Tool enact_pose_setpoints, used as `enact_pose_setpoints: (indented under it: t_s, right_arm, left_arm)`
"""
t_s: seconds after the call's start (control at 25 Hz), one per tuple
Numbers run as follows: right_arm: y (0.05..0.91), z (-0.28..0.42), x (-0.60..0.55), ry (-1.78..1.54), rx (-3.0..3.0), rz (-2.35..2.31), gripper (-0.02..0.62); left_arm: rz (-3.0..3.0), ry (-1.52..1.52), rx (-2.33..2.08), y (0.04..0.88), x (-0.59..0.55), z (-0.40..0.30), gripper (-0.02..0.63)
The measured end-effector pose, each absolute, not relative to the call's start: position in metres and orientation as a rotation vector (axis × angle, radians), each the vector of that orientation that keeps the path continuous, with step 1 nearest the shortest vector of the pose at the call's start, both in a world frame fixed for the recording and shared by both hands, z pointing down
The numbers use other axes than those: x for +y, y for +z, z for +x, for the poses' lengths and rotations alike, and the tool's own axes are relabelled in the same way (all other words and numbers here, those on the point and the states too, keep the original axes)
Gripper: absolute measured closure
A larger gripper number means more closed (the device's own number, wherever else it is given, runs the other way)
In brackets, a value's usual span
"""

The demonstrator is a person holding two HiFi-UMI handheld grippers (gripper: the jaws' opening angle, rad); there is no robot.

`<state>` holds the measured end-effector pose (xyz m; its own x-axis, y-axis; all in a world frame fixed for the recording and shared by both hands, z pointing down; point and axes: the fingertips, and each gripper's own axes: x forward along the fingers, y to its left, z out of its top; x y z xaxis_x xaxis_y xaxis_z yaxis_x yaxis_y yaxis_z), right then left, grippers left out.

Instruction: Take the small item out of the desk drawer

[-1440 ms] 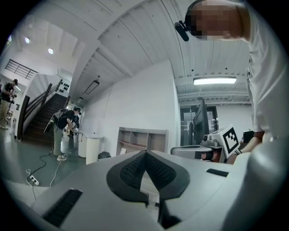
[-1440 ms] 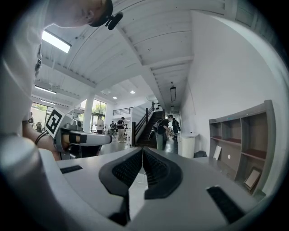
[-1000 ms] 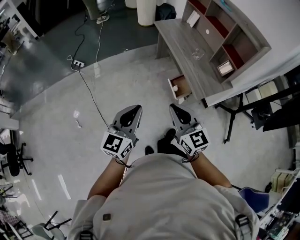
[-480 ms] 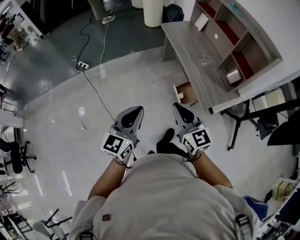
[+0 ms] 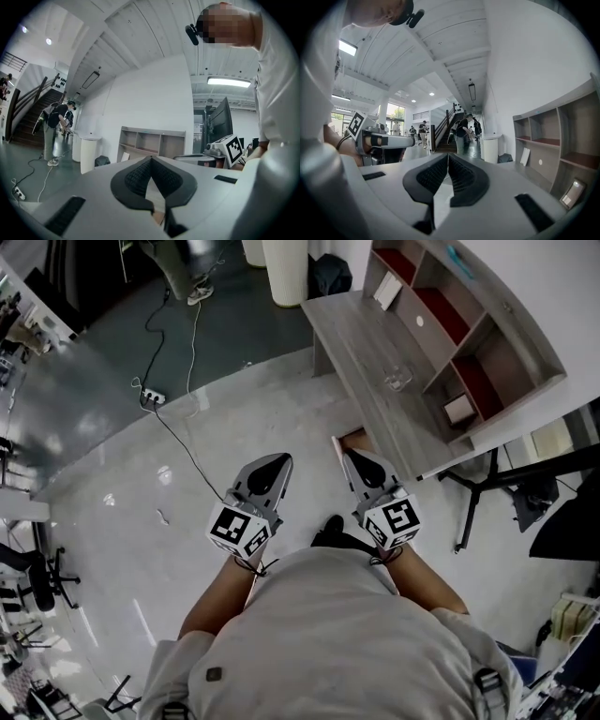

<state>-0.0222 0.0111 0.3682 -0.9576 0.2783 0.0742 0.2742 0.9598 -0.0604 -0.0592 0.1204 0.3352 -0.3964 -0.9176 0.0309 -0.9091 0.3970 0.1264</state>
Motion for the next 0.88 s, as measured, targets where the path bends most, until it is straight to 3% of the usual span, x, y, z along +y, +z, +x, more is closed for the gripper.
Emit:
enact_pose_setpoints:
  t_s: [0.36, 0.88]
  right_arm:
    - [0.364, -0.045, -0.097, 0.094, -3.049, -0.328, 0.572]
    - [0.370, -0.052, -0.175, 0.145, -3.058, -0.024, 0.572]
  left_arm:
    - [1.848, -0.086, -2.415, 0.330, -0.010, -0.081, 0.591]
    - [2.106, -0.057, -2.162, 0.331, -0.109, -0.102, 0.591]
